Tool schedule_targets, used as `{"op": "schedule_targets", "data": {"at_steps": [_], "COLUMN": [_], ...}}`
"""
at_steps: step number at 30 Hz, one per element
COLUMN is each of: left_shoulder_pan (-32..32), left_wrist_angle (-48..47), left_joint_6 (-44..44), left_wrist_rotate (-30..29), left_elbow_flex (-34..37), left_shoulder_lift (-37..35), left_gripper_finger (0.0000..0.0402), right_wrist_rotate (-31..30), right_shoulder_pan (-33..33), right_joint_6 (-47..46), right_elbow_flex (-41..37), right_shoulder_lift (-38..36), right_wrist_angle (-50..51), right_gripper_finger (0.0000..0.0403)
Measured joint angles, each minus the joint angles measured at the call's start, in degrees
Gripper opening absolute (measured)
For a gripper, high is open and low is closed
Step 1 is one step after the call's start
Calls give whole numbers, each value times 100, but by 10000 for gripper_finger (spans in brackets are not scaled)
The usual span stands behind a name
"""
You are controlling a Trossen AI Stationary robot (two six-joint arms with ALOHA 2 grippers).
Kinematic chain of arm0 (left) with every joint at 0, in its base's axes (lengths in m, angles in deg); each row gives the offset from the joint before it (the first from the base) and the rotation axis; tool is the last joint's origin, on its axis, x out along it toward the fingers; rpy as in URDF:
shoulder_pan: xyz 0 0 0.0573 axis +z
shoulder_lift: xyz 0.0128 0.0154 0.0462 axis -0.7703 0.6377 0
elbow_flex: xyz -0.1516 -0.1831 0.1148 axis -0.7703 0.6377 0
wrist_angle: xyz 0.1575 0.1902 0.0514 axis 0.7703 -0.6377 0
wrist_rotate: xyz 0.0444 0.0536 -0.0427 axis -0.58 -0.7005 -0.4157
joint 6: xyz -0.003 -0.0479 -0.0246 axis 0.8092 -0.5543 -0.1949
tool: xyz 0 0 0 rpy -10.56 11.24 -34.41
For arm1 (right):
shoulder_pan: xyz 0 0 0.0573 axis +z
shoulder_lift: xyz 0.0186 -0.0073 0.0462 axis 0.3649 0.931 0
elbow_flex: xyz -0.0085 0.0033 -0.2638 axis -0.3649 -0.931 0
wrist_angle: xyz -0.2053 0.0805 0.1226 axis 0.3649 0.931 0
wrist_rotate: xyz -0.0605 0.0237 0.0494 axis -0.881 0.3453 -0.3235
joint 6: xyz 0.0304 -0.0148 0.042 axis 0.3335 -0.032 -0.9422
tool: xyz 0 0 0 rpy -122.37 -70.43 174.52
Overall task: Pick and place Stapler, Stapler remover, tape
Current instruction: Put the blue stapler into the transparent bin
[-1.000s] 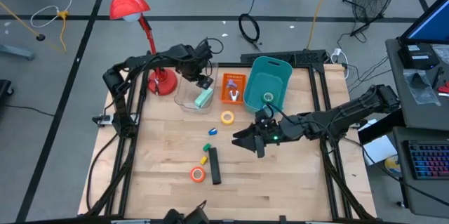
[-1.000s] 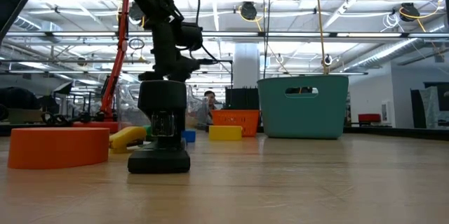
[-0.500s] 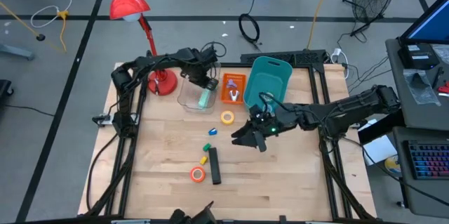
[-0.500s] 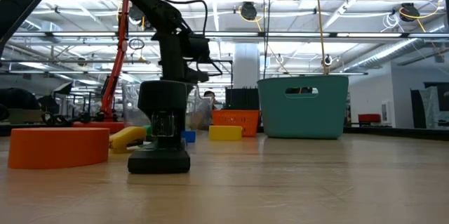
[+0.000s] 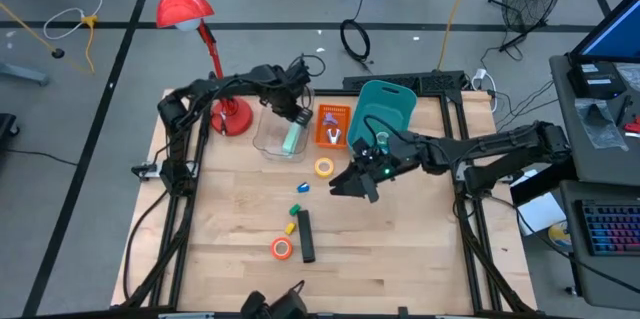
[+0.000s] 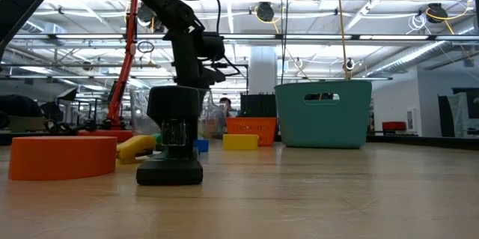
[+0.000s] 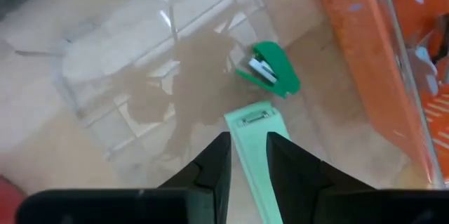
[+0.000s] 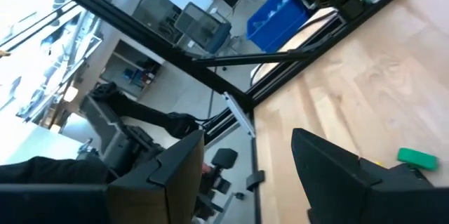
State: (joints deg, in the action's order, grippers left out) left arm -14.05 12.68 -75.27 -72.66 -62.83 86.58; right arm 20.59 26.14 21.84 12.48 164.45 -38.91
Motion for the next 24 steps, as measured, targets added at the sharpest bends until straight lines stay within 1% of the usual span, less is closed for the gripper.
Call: {"op": "schedule_targets", "data": {"at_steps": [2, 6, 8, 12, 14, 17, 19, 24], "left_shoulder_pan": [49, 113, 79, -167, -434, -1000, -1446, -2721], "left_wrist_angle": [-189, -629, -870, -1178, -1328, -1438, -1488, -1620], "left_joint_6": [108, 436, 665, 775, 700, 496, 249, -701], "left_wrist_rotate": [30, 399, 698, 1476, 1613, 1584, 1430, 547], "left_elbow_flex": [-151, -436, -556, -588, -588, -588, -588, -588], "left_shoulder_lift": [-2, -177, -319, -814, -1067, -1455, -1671, -1890], "left_gripper_finger": [93, 93, 93, 93, 93, 93, 93, 93], "right_wrist_rotate": [24, 219, 302, 467, 595, 599, 599, 750], "right_shoulder_pan": [-34, -119, -143, -197, -241, -285, -285, -285], "right_joint_6": [40, 39, 54, 96, 102, 115, 189, 384], "right_elbow_flex": [0, 0, 0, 0, 0, 0, 0, 0], "right_shoulder_lift": [0, -2, -2, -23, -31, -33, -31, -33], "right_wrist_angle": [33, 64, 79, 105, 111, 185, 231, 436], "right_gripper_finger": [209, 209, 209, 209, 209, 209, 209, 209]}}
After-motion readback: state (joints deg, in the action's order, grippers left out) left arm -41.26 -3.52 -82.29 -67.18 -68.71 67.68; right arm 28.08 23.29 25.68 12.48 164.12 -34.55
